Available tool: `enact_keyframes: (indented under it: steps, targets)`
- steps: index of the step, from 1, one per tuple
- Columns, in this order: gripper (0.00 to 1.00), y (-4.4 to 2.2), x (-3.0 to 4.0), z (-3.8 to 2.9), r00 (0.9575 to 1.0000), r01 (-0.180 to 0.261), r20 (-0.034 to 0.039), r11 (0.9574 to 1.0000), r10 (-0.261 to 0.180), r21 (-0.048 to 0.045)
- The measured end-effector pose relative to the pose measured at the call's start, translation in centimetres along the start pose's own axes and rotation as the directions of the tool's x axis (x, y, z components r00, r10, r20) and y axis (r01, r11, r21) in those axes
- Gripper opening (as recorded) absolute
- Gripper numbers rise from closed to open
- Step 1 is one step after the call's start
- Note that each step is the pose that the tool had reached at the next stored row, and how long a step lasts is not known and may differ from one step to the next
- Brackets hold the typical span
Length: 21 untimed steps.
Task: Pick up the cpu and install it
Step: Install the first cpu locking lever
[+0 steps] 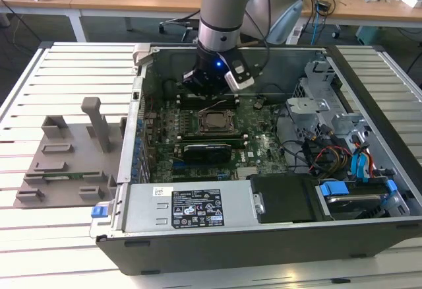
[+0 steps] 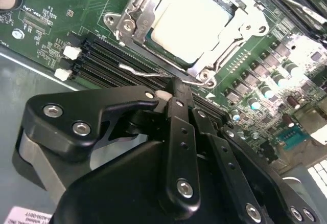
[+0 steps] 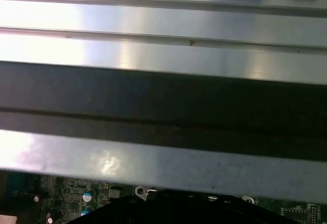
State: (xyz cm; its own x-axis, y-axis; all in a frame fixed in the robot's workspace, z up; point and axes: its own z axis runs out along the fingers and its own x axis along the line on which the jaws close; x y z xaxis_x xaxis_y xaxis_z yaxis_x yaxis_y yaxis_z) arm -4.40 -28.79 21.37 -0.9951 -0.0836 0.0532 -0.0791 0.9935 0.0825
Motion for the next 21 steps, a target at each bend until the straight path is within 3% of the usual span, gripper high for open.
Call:
enact_keyframes:
  steps: [12, 21]
  targets:
    - [0.11, -0.23, -1.93, 0.70, 1.0000, -0.001, -0.0091, 1.0000, 0.001, -0.0009]
    - [0.11, -0.44, -2.96, 1.13, 0.9999, -0.001, -0.0137, 1.0000, 0.001, -0.0009]
